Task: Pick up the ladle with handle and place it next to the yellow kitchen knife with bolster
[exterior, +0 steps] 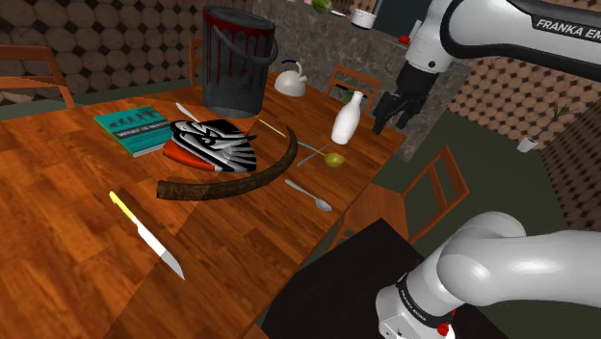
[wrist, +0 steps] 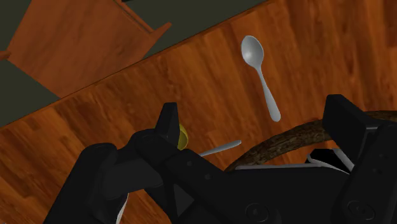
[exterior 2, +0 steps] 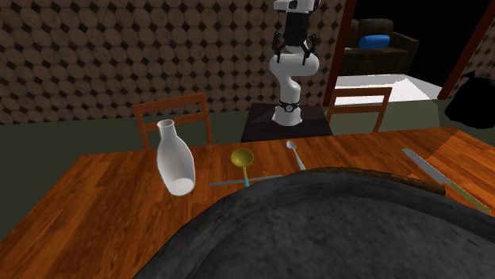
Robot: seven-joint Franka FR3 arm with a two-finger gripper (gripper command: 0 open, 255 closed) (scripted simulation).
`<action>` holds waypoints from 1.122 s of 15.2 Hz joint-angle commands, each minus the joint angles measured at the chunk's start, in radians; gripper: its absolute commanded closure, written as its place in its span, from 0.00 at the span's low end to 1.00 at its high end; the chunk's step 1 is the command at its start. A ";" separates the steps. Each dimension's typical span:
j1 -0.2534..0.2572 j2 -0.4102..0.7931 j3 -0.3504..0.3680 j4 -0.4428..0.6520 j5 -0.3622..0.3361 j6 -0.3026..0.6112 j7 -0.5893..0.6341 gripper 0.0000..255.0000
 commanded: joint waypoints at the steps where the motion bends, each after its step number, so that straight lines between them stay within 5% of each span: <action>1: 0.000 0.000 0.000 0.000 0.000 0.000 0.000 0.00; 10: 0.012 0.291 -0.160 0.034 -0.003 0.228 -0.219 0.00; 17: 0.033 0.573 -0.259 0.145 0.075 0.358 -0.415 0.00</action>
